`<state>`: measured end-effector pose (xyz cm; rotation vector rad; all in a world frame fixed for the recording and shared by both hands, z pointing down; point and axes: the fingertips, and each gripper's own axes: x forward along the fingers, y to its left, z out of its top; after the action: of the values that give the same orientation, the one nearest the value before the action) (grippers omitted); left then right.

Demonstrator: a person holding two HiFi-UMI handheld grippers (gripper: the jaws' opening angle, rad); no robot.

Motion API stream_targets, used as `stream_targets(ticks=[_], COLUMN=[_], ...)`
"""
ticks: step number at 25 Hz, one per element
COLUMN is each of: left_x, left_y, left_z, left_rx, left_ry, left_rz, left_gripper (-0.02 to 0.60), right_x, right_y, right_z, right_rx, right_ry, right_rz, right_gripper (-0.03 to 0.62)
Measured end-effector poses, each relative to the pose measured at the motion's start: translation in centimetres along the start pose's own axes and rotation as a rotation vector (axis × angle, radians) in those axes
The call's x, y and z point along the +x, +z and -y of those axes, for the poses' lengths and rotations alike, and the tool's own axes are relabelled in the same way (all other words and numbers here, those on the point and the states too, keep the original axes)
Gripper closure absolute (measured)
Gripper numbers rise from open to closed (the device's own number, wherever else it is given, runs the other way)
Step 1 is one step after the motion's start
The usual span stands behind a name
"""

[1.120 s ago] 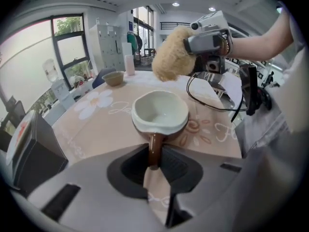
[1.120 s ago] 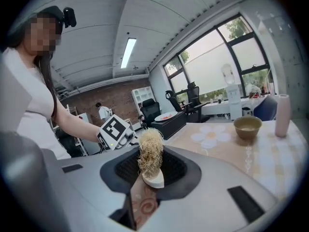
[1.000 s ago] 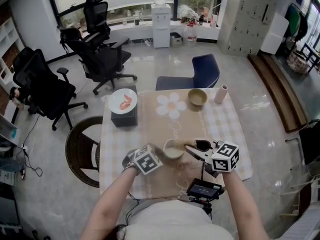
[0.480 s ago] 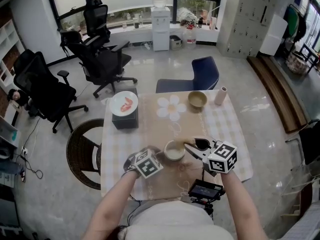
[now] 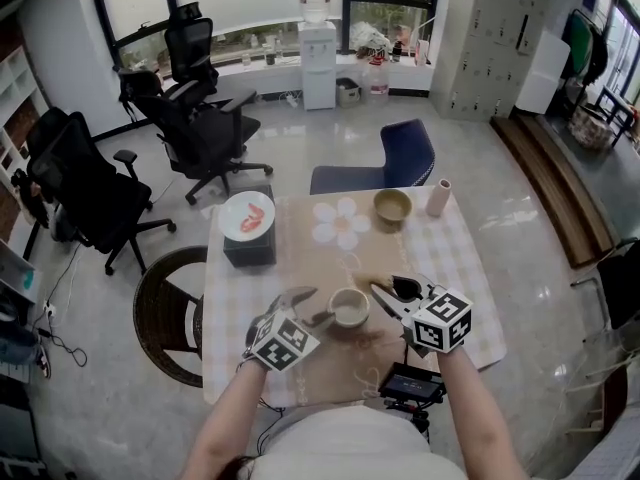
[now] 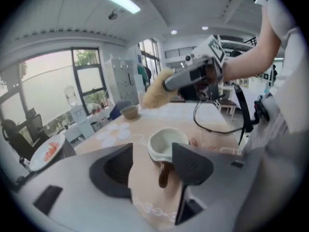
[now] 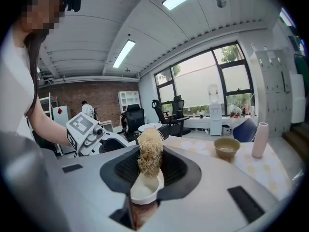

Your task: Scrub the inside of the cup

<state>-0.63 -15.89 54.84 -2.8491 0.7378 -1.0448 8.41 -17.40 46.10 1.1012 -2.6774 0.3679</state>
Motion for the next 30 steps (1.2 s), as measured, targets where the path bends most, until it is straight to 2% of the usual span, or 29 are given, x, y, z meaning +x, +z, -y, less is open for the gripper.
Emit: stream_targets(ticks=[3, 5, 7, 12, 17, 20, 26, 30], left_x=[-2.2, -3.3, -4.1, -6.2, -7.8, -8.6, -9.9, -10.3], left_y=[4.6, 6.9, 8.4, 11.9, 14.5, 15.3, 16.8, 17.2], left_z=[-1.2, -2.0, -2.6, -4.1, -4.4, -4.6, -4.9, -5.0], left_rx=[-0.022, -0.046, -0.066, -0.094, -0.041, -0.042, -0.051, -0.051], left_ry=[0.050, 0.078, 0.101, 0.169, 0.214, 0.239, 0.267, 0.289], left_rz=[0.201, 0.292, 0.351, 0.477, 0.544, 0.576, 0.649, 0.665], left_gripper=[0.333, 0.333, 0.336, 0.404, 0.503, 0.557, 0.569, 0.569], right_x=[0.0, -0.1, -0.3, -0.4, -0.8, -1.1, -1.5, -1.5], right_y=[1.2, 2.3, 3.4, 5.5, 7.1, 7.7, 9.1, 9.9], right_z=[0.1, 0.4, 0.5, 0.3, -0.2, -0.5, -1.1, -1.9], right_rx=[-0.031, -0.047, -0.052, -0.065, -0.061, -0.085, -0.143, -0.180], right_ry=[-0.039, -0.074, -0.096, -0.141, -0.161, -0.173, -0.195, -0.199], right_rz=[0.029, 0.062, 0.100, 0.184, 0.246, 0.257, 0.276, 0.293], right_gripper=[0.495, 0.496, 0.496, 0.497, 0.497, 0.497, 0.499, 0.500])
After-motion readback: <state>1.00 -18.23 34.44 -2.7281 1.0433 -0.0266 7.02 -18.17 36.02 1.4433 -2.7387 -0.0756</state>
